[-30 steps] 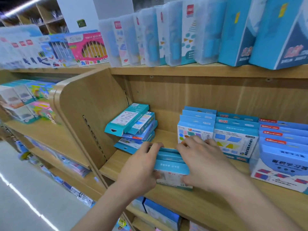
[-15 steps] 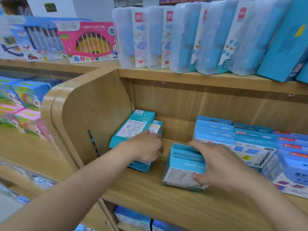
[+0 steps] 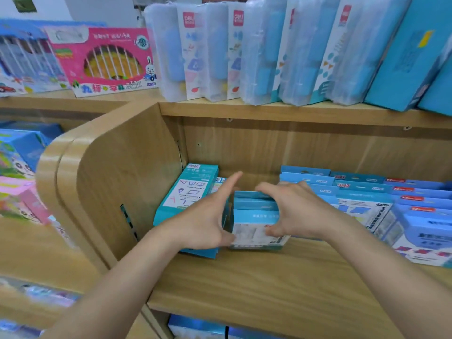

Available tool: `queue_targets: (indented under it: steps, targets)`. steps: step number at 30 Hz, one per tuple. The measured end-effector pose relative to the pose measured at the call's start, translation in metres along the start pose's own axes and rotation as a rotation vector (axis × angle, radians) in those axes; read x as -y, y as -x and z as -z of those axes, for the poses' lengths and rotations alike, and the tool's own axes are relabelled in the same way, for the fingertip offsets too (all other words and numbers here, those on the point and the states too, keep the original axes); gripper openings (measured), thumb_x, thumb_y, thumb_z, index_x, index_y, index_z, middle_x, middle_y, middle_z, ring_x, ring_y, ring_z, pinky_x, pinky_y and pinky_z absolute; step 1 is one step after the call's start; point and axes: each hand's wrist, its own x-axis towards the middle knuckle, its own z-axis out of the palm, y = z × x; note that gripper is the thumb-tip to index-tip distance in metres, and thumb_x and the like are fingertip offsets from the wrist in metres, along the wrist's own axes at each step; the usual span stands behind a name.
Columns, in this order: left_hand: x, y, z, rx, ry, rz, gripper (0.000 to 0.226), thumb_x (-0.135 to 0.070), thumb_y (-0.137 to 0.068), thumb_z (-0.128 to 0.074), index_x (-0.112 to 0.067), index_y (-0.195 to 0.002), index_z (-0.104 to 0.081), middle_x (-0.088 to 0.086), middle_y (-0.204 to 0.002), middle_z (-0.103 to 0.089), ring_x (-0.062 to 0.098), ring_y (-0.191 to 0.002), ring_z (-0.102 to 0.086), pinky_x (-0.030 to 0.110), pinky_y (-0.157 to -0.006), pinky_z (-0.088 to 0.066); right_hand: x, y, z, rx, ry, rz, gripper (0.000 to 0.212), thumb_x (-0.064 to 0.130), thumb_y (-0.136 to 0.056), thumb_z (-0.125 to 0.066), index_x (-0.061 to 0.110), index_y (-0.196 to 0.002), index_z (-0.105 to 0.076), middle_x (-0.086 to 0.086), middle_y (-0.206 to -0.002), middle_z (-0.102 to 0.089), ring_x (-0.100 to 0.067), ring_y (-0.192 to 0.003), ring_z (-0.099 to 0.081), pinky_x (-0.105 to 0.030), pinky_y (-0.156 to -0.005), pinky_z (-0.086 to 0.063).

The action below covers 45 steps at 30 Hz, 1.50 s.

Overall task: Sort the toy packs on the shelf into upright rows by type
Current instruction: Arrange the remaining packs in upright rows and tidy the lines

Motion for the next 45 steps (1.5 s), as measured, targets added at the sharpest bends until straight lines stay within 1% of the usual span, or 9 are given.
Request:
queue_targets:
  steps: [3, 8, 11, 15, 18, 25, 35, 40, 45]
  targets:
    - [-0.009, -0.010, -0.013, -0.067, -0.239, -0.028, 0.108, -0.041, -0.068, -0.079, -0.045, -0.143, -0.001, -0.010, -0.144, -0.031, 0.012, -0.129, -0.037, 0.034, -0.103, -0.039, -0.004, -0.010, -0.017, 0.022, 0.037, -0.025, 0.059, 0.048, -0.063, -0.075, 0.031, -0.103, -0.035, 0.013, -0.080, -0.044, -0.014, -0.085, -0.040, -0.037, -0.087, -0.032]
    - [-0.009, -0.038, -0.015, -0.143, -0.708, -0.057, 0.062, -0.051, -0.072, -0.069, -0.020, -0.121, -0.047, -0.001, -0.115, -0.047, 0.021, -0.114, -0.045, 0.034, -0.087, -0.042, -0.005, -0.014, -0.036, -0.049, 0.069, -0.008, 0.069, 0.051, -0.063, -0.074, 0.025, -0.115, -0.036, 0.003, -0.115, -0.050, -0.014, -0.117, -0.038, -0.036, -0.087, -0.023]
    - [-0.016, -0.050, -0.012, -0.070, -0.863, -0.072, 0.058, -0.050, -0.071, -0.069, -0.017, -0.114, -0.047, 0.003, -0.115, -0.052, 0.023, -0.111, -0.048, 0.035, -0.088, -0.039, -0.018, -0.004, -0.025, -0.115, 0.028, -0.047, 0.101, 0.061, -0.061, -0.074, 0.029, -0.140, -0.020, 0.008, -0.144, -0.026, -0.011, -0.140, -0.009, -0.044, -0.103, -0.017]
    - [-0.028, -0.066, -0.017, 0.014, -0.878, -0.141, 0.069, -0.050, -0.069, -0.072, -0.021, -0.122, -0.040, 0.003, -0.121, -0.054, 0.024, -0.112, -0.050, 0.040, -0.092, -0.038, -0.062, 0.009, -0.010, -0.009, -0.010, -0.265, 0.124, 0.069, -0.059, -0.071, 0.032, -0.149, 0.007, 0.010, -0.158, 0.008, -0.010, -0.145, 0.013, -0.053, -0.114, -0.008]
    - [-0.031, -0.074, -0.022, 0.067, -0.782, -0.144, 0.070, -0.047, -0.069, -0.075, -0.024, -0.123, -0.037, 0.001, -0.117, -0.058, 0.025, -0.104, -0.055, 0.036, -0.079, -0.044, -0.081, 0.013, -0.017, 0.136, 0.008, -0.301, 0.118, 0.065, -0.065, -0.070, 0.034, -0.149, 0.006, 0.008, -0.158, 0.017, -0.011, -0.144, 0.018, -0.056, -0.115, -0.005]
    - [-0.023, -0.094, 0.011, 0.011, -0.644, -0.044, 0.078, -0.042, -0.064, -0.081, -0.026, -0.127, -0.037, 0.000, -0.114, -0.061, 0.023, -0.102, -0.057, 0.037, -0.083, -0.049, -0.089, 0.011, -0.036, -0.054, 0.119, -0.279, 0.070, 0.034, -0.090, -0.059, 0.039, -0.144, -0.015, 0.005, -0.160, 0.003, -0.016, -0.147, 0.004, -0.055, -0.113, -0.004]
    - [-0.011, -0.144, -0.006, 0.010, -0.667, -0.043, 0.081, -0.036, -0.068, -0.080, -0.019, -0.134, -0.036, 0.007, -0.124, -0.053, 0.026, -0.114, -0.051, 0.036, -0.092, -0.045, -0.085, 0.015, -0.045, -0.141, 0.141, -0.281, 0.061, 0.019, -0.089, -0.060, 0.036, -0.135, -0.024, 0.006, -0.160, 0.000, -0.015, -0.147, 0.001, -0.056, -0.112, -0.006]
    - [-0.009, -0.136, -0.015, -0.213, -0.972, -0.206, 0.095, -0.044, -0.075, -0.072, -0.029, -0.146, -0.010, 0.005, -0.144, -0.030, 0.025, -0.130, -0.031, 0.040, -0.101, -0.032, -0.086, 0.013, -0.049, -0.171, 0.178, -0.264, 0.074, 0.004, -0.081, -0.064, 0.035, -0.132, -0.021, 0.001, -0.159, 0.000, -0.019, -0.147, 0.000, -0.051, -0.114, -0.007]
    - [-0.005, -0.136, -0.026, -0.255, -1.131, -0.234, 0.097, -0.047, -0.077, -0.070, -0.024, -0.147, -0.007, 0.009, -0.144, -0.026, 0.027, -0.128, -0.029, 0.040, -0.096, -0.031, -0.086, 0.014, -0.052, -0.188, 0.227, -0.249, 0.078, 0.002, -0.077, -0.064, 0.033, -0.132, -0.020, -0.004, -0.159, 0.002, -0.021, -0.147, 0.001, -0.048, -0.115, -0.003]
